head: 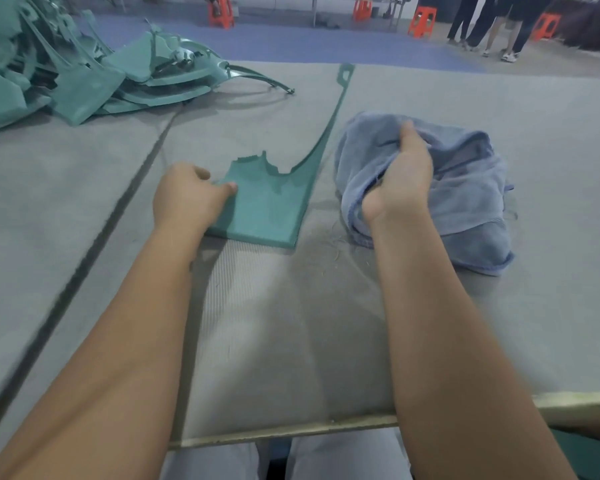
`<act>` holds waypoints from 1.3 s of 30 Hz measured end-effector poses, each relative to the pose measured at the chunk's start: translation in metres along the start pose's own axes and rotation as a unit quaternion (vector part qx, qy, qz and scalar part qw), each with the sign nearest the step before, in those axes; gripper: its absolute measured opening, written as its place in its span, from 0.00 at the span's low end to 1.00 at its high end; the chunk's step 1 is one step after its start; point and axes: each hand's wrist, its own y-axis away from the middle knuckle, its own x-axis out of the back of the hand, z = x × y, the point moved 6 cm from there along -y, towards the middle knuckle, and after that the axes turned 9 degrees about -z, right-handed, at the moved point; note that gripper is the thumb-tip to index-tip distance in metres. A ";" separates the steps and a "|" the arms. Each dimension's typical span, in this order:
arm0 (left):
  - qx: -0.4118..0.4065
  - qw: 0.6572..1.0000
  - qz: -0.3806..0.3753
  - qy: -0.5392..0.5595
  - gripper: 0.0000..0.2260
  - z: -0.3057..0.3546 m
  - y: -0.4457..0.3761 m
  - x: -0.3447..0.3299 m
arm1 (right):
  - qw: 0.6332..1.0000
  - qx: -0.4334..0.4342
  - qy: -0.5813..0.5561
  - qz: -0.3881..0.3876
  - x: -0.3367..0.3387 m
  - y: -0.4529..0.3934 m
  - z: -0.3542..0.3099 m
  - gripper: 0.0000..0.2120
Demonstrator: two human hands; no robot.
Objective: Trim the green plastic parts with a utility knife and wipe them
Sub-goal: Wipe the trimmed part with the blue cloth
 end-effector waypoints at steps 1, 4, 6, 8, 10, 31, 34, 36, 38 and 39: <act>0.010 0.999 -0.011 0.045 0.20 -0.004 -0.001 0.002 | 1.000 0.017 0.017 0.015 -0.001 -0.002 -0.001 0.17; 0.028 0.980 -0.019 0.198 0.07 -0.011 0.002 0.004 | 0.979 0.097 0.182 0.008 -0.017 0.006 -0.006 0.11; 0.034 0.960 -0.007 0.277 0.03 -0.011 0.002 0.004 | 0.957 0.126 0.259 -0.042 -0.030 0.018 0.002 0.02; 0.036 0.939 0.001 0.341 0.08 -0.008 0.001 -0.002 | 0.926 0.147 0.309 -0.161 -0.046 0.028 0.013 0.06; 0.030 0.921 0.001 0.387 0.09 -0.002 0.002 -0.010 | 0.865 0.118 0.390 -0.294 -0.068 0.028 0.038 0.05; -0.066 0.794 -0.123 0.591 0.16 0.032 0.015 -0.044 | 0.949 0.085 0.256 -0.162 -0.049 0.010 0.055 0.35; -0.045 0.800 -0.171 0.574 0.14 0.032 0.018 -0.052 | 0.956 0.115 0.249 -0.106 -0.043 0.007 0.042 0.14; -0.032 0.805 -0.197 0.558 0.12 0.032 0.020 -0.056 | 0.946 0.115 0.300 -0.039 -0.037 0.004 0.036 0.09; -0.031 0.814 -0.199 0.546 0.13 0.034 0.022 -0.057 | 0.959 0.079 0.270 -0.005 -0.030 0.000 0.035 0.17; -0.033 0.818 -0.192 0.541 0.13 0.035 0.022 -0.058 | 0.972 0.048 0.231 0.004 -0.027 -0.003 0.038 0.20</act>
